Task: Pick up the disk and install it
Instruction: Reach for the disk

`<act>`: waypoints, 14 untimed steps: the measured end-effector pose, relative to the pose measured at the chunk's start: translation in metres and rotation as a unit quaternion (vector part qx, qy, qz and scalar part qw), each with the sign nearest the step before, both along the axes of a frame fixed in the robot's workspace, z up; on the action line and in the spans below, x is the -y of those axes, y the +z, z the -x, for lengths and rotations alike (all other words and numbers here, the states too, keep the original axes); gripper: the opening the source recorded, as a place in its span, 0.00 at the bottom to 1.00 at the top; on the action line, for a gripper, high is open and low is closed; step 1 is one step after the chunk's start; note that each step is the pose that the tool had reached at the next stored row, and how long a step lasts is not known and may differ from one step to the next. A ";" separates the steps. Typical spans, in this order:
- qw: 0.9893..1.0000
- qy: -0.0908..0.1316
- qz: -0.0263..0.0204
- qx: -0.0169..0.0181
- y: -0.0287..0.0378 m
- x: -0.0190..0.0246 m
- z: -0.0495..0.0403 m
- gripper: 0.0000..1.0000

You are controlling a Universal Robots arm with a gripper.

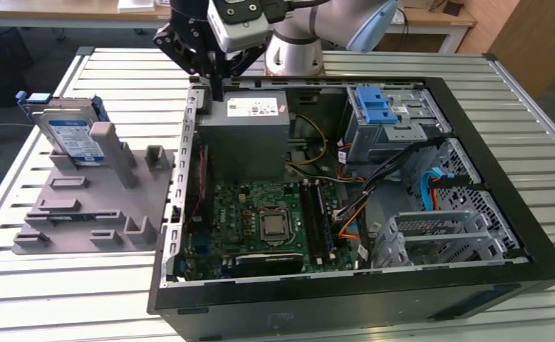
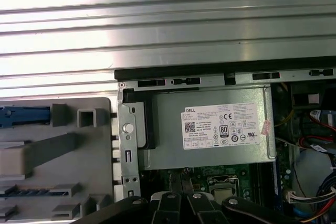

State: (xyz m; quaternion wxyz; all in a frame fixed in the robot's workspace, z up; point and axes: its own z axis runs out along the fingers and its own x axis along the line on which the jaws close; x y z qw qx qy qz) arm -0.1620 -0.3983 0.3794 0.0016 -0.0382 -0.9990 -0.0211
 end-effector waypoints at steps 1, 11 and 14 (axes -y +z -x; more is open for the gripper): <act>1.000 0.000 0.000 0.000 -0.0001 0.0000 0.0004 0.11; 1.000 0.000 0.000 -0.001 -0.0013 0.0000 0.0041 0.11; 1.000 0.000 0.000 -0.002 -0.0016 0.0000 0.0050 0.11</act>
